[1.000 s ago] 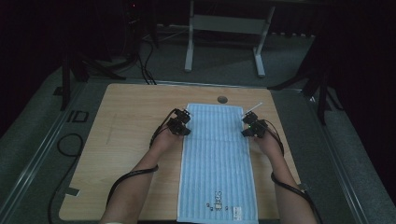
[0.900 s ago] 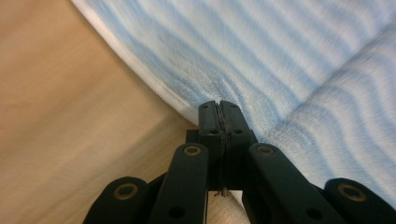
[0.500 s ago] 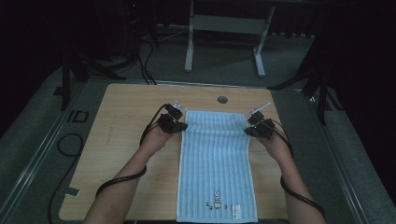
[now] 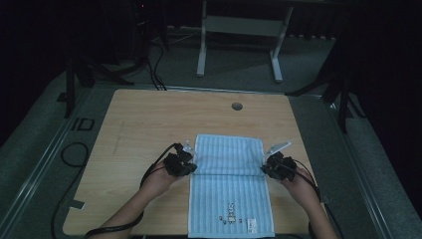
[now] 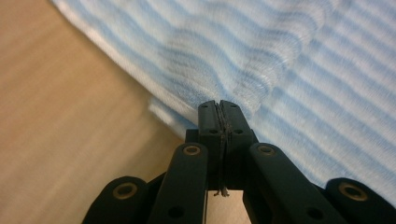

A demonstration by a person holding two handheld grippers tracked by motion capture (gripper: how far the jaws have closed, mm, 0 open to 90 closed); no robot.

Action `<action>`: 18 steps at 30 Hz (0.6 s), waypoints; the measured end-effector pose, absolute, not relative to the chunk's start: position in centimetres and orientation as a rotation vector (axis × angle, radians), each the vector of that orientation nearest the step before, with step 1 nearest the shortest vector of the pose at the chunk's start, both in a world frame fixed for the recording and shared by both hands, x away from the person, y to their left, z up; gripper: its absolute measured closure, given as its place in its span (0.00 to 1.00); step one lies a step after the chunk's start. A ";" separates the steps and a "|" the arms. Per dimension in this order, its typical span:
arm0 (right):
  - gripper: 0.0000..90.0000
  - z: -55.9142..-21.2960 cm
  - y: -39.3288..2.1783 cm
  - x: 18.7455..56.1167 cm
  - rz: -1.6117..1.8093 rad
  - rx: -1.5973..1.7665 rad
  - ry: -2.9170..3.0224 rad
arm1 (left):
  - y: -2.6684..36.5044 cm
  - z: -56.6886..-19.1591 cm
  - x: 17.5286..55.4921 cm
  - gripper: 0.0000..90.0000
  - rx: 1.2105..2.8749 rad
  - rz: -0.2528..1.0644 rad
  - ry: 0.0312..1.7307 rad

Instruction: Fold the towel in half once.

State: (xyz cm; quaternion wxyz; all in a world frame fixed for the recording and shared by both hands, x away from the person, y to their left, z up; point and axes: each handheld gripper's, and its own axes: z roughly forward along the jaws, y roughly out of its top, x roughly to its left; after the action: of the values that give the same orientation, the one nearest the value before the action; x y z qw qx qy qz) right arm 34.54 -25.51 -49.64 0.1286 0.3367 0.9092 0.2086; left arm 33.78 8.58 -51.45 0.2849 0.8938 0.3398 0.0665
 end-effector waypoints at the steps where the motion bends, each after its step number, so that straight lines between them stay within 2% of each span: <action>1: 0.97 -50.0 -25.7 34.3 0.617 0.998 2.653 | 8.6 -51.7 33.6 0.98 2.398 0.166 0.901; 4: 0.91 -51.0 -25.7 33.8 0.530 0.997 2.717 | 8.6 -51.5 33.0 0.97 2.392 0.144 0.885; 8: 0.88 -49.0 -26.2 32.9 0.600 1.003 2.658 | 9.2 -49.6 32.7 0.80 2.333 0.140 0.861; 12: 0.88 -47.7 -25.3 33.0 0.627 0.971 2.625 | 8.5 -49.4 33.2 0.80 2.350 0.144 0.865; 18: 0.88 -50.2 -23.5 34.7 0.559 0.958 2.674 | 7.0 -52.1 34.4 0.80 2.423 0.110 0.885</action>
State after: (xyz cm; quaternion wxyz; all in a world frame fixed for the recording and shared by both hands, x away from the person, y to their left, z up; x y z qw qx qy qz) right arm 34.72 -23.47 -50.20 0.1229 0.3285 0.9167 0.1915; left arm 34.43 7.02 -52.11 0.2761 0.9020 0.3295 0.0409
